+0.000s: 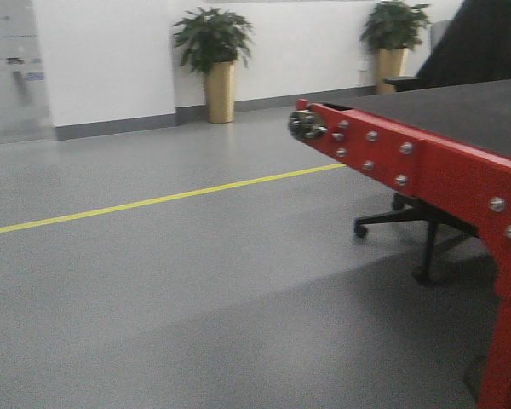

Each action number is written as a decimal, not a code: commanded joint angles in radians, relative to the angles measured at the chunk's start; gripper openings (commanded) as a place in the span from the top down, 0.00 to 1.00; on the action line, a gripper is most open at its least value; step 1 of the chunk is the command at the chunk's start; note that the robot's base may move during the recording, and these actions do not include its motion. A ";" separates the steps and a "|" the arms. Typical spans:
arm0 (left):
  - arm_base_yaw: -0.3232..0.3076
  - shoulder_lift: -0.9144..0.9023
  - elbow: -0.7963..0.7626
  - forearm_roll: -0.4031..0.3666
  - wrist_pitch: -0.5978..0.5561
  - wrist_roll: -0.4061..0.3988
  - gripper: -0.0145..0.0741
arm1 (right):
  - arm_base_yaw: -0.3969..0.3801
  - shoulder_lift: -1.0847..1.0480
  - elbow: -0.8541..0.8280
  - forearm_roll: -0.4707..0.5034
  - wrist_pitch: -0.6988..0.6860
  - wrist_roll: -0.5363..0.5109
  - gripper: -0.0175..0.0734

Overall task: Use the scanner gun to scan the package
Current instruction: 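Turn the base to face the table with the box and scanner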

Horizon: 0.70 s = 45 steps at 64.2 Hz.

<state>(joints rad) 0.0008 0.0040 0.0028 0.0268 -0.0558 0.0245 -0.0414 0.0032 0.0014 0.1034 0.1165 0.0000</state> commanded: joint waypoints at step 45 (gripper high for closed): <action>-0.007 -0.004 -0.003 -0.002 -0.016 -0.007 0.96 | 0.002 -0.003 -0.001 0.000 -0.021 0.000 0.98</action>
<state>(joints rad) 0.0008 0.0040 0.0028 0.0268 -0.0558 0.0245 -0.0414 0.0032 0.0014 0.1034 0.1165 0.0000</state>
